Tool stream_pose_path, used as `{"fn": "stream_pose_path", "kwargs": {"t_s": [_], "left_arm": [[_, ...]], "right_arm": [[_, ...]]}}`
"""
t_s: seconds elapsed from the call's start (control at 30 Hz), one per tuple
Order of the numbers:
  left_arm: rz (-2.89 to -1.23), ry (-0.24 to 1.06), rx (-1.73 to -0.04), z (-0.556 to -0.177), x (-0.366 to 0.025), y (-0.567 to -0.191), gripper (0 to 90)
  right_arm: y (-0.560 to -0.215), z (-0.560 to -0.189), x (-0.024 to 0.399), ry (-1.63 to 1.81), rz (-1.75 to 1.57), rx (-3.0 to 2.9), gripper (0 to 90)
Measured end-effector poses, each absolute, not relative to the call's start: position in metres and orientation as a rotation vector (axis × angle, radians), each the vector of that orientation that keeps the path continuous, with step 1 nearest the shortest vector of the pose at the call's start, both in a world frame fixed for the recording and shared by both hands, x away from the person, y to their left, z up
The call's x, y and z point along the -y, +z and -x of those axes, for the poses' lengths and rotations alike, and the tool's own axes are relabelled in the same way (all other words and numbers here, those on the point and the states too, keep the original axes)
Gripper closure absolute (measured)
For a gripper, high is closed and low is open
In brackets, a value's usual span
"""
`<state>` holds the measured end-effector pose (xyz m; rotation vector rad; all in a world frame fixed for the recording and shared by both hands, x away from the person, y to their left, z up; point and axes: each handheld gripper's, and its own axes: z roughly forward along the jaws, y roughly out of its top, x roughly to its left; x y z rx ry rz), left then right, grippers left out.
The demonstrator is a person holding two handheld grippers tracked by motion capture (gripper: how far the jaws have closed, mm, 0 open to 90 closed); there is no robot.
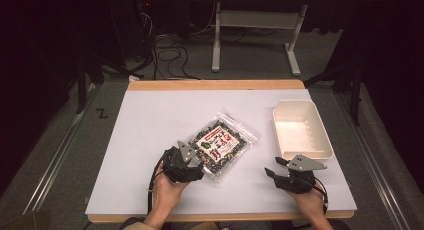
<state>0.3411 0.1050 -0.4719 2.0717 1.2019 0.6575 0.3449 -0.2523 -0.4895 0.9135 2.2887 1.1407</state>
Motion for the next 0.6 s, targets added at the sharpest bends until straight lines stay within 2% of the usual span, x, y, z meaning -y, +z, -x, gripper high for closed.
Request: {"fn": "stream_pose_path", "kwargs": {"t_s": [0.27,0.6], "left_arm": [[-2.116,0.62,-1.226,-0.341,-0.108,-0.481,19.7],[-2.029,0.64,-1.254,-0.344,-0.111,-0.476,18.9]], "right_arm": [[-0.494,-0.347,0.248,1.118,-0.884,-2.342,42.9],[-0.496,-0.346,0.244,1.109,-0.876,-2.353,42.8]]}}
